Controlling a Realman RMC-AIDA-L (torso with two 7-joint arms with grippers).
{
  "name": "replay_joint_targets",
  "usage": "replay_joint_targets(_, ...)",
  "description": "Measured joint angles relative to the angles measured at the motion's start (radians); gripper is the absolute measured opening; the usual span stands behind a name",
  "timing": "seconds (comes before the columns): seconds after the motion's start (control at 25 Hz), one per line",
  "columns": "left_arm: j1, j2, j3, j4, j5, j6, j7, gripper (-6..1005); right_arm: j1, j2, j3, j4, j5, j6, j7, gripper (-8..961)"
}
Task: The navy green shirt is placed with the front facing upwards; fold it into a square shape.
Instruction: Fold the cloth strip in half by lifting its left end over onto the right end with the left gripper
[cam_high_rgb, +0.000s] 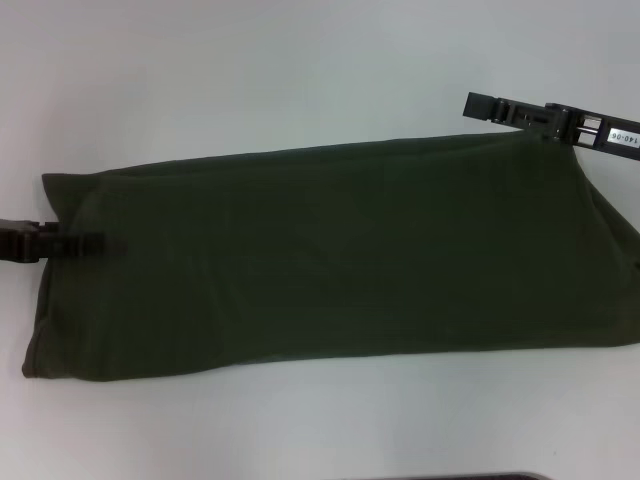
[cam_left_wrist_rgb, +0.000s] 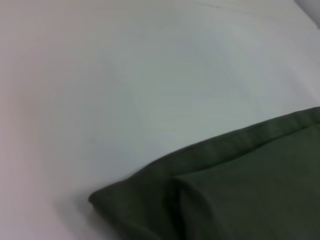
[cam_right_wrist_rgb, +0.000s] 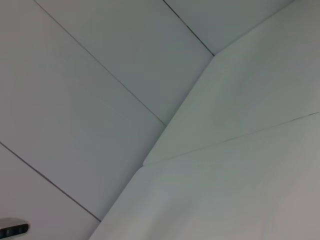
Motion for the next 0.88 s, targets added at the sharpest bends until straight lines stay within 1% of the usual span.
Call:
replay_joint_targets(0.2, 0.007, -0.001, 0.001, 0.002, 0.008, -0.022, 0.001, 763, -0.001, 0.000, 0.000, 0.000, 0.000, 0.003, -0.002, 765)
replay_joint_targets(0.48, 0.009, -0.002, 0.003, 0.002, 0.017, -0.019, 0.002, 763, -0.002, 0.000, 0.001, 0.000, 0.006, 0.001, -0.002, 766)
replay_joint_targets(0.88, 0.003, -0.006, 0.005, -0.003, 0.018, -0.016, 0.003, 720, -0.003, 0.000, 0.002, 0.000, 0.008, -0.003, 0.000, 765)
